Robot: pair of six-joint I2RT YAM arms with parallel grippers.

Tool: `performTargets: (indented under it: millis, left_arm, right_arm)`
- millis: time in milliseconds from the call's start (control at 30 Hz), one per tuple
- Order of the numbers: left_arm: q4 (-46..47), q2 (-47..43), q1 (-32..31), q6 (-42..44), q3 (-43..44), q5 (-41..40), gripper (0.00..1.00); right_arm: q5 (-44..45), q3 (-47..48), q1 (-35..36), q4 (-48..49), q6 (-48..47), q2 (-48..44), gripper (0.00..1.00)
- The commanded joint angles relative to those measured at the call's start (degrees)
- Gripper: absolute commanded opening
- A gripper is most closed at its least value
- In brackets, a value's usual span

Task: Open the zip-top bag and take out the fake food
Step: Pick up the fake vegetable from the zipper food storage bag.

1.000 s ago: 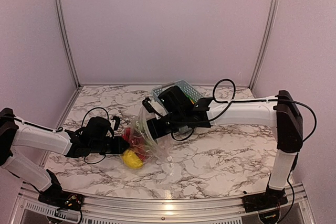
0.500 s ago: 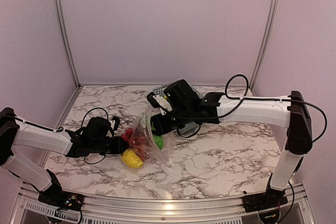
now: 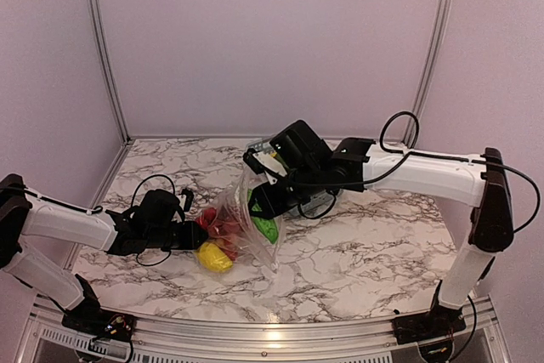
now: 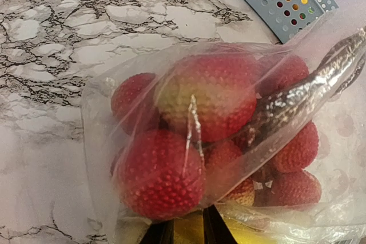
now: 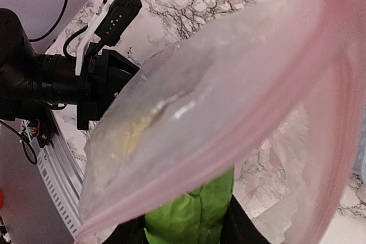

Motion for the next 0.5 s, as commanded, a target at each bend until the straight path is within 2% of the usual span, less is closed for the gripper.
performTargets:
  millis: [0, 467]
  left_arm:
    - [-2.62, 0.64, 0.43, -0.21, 0.36, -1.75, 0.2]
    - [-1.87, 0.2, 0.51, -0.39, -0.54, -1.76, 0.21]
  right_arm:
    - [0.46, 2.96, 0.12, -6.17, -2.33, -2.44, 0.31]
    - [-0.2, 3.65, 0.17, -16.02, -4.53, -6.53, 0.3]
